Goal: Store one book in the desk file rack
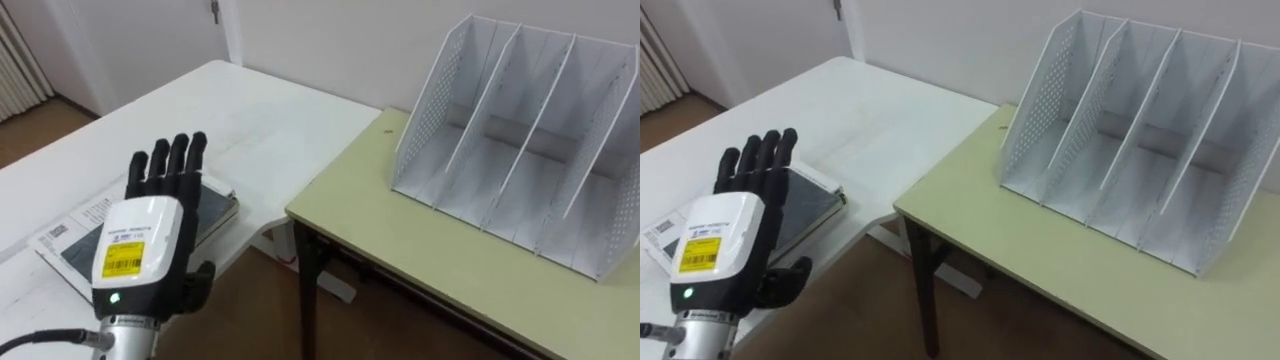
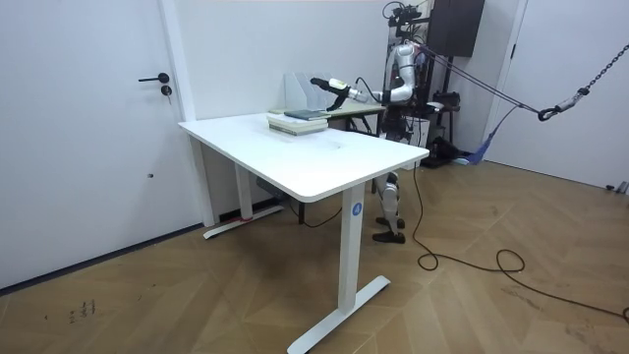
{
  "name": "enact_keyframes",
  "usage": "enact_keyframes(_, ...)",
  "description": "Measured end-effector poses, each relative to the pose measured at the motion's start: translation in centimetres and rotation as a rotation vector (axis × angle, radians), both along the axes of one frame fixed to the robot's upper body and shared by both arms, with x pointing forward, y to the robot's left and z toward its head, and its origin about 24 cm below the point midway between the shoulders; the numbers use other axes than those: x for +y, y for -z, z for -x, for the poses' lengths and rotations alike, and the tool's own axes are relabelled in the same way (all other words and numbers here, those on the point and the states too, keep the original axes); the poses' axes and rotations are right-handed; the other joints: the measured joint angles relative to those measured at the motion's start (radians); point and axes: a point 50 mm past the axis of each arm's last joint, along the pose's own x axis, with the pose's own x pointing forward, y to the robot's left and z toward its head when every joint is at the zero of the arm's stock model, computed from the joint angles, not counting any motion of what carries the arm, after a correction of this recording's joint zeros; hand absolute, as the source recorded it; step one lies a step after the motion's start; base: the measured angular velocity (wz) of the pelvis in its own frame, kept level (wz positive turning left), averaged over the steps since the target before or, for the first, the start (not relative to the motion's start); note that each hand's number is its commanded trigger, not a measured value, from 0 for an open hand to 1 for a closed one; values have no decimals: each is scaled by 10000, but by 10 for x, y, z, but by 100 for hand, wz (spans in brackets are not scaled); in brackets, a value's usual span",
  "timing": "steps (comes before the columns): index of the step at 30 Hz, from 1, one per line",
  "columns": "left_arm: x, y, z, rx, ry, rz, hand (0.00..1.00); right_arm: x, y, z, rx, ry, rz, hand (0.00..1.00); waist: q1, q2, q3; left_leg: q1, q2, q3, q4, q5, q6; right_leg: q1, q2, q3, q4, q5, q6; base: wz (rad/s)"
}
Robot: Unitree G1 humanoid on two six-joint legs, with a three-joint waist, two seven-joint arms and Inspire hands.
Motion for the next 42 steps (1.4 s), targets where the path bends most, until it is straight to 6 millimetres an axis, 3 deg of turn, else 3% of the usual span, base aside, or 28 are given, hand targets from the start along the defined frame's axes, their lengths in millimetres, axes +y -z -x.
enact_keyframes(3,3,6,2,382,-218,-39,0,0,0,1,47,10,-1,0,-19,-7,5,-6,4,-15,28,2,-3,-24,1,-7,3,5,-9,0)
enact_keyframes(4,4,8,2,577,-241,-48,0,0,0,1,90,25,31,0,-40,-53,41,-24,6,-22,52,2,-3,-6,-1,-20,8,6,-11,0)
enact_keyframes(17,9,19,2,1990,-596,-43,0,-1,0,0,154,49,22,0,-65,-51,37,-61,6,2,85,1,-3,-47,-71,-52,0,9,-16,0)
enact_keyframes(23,11,26,3,2479,-695,-54,0,-2,-1,-2,90,46,62,0,-74,40,12,-99,9,2,108,1,-3,3,-70,-73,20,11,-17,0)
enact_keyframes(28,18,45,7,3452,-1223,-103,0,-6,-2,-2,-19,449,248,0,-78,165,21,-159,14,11,139,0,-4,-16,-58,-64,19,17,-25,0)
enact_keyframes(34,22,47,10,3664,-1606,-134,0,-10,-3,-7,-117,436,397,0,-73,205,17,-222,14,32,148,0,-4,-132,-35,-42,-6,17,-26,0)
enact_keyframes(36,22,48,10,3769,-1662,-105,30,-10,-3,-7,-145,420,391,0,-73,195,16,-213,12,40,152,1,-4,-129,-60,-36,-6,16,-25,0)
enact_keyframes(37,23,49,10,3861,-1683,-89,65,-10,-3,-6,-116,428,386,0,-70,188,17,-214,12,44,157,1,-4,-123,-60,-29,13,16,-25,0)
enact_keyframes(38,23,49,10,3879,-1700,-87,93,-10,-3,-6,-122,428,380,0,-71,181,22,-218,13,47,157,2,-4,-128,-59,-30,21,16,-25,0)
enact_keyframes(39,24,50,11,3913,-1739,-90,100,-10,-3,-6,-114,429,367,0,-85,160,27,-217,13,48,157,2,-4,-129,-57,-31,32,16,-25,0)
enact_keyframes(42,25,49,10,3796,-1824,-125,100,-10,-3,-7,-127,400,360,0,-97,94,10,-218,13,50,155,2,-4,-85,-50,-39,38,17,-25,0)
